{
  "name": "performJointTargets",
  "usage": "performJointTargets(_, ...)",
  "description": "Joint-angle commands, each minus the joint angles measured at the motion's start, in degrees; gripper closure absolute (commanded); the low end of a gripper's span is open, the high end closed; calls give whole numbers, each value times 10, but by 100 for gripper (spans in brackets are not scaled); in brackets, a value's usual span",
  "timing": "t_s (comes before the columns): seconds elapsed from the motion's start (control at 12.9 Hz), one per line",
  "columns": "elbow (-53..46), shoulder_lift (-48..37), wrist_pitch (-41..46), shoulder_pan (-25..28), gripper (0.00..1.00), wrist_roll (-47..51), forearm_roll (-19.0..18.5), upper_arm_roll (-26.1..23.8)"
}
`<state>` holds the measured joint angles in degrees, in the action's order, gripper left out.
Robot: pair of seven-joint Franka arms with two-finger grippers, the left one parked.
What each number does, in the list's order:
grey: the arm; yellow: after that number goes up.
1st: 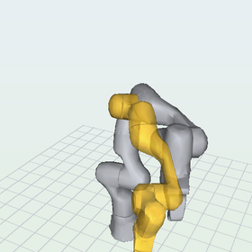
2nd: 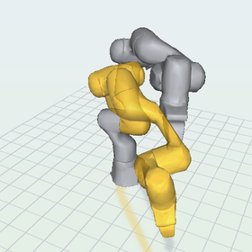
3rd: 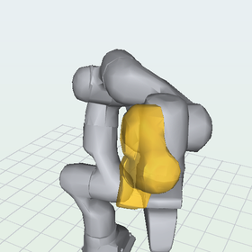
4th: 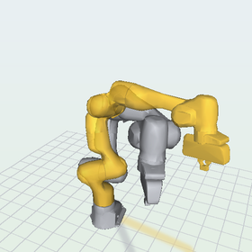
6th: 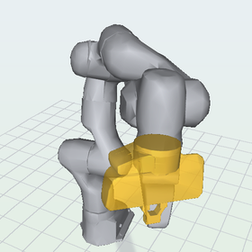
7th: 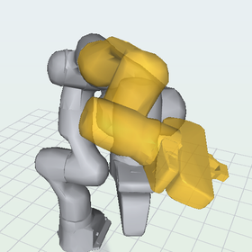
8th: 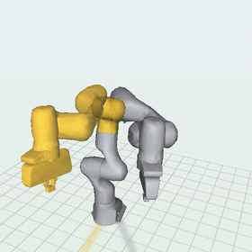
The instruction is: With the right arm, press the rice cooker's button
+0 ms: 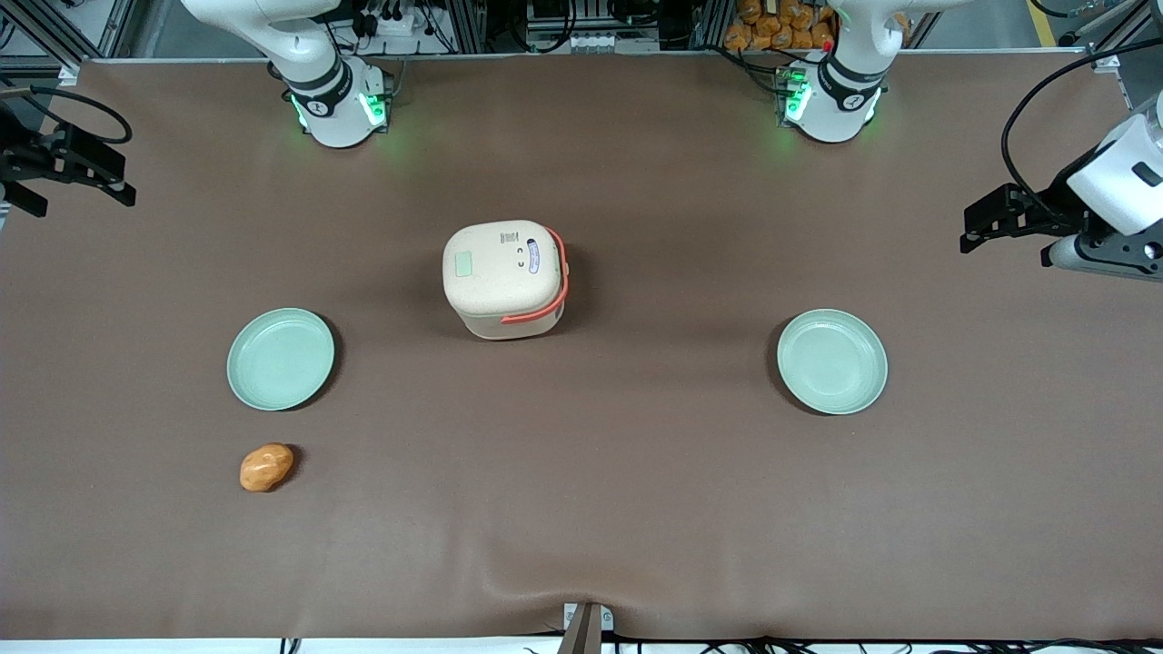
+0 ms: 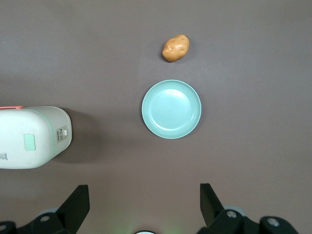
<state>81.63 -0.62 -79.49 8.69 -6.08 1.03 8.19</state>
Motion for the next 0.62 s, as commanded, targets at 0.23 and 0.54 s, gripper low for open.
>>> performJointTargets(0.23,-23,7,7,3,0,7,-1,-2)
performJointTargets(0.54,-24,10,5,6,0,7,19,-2)
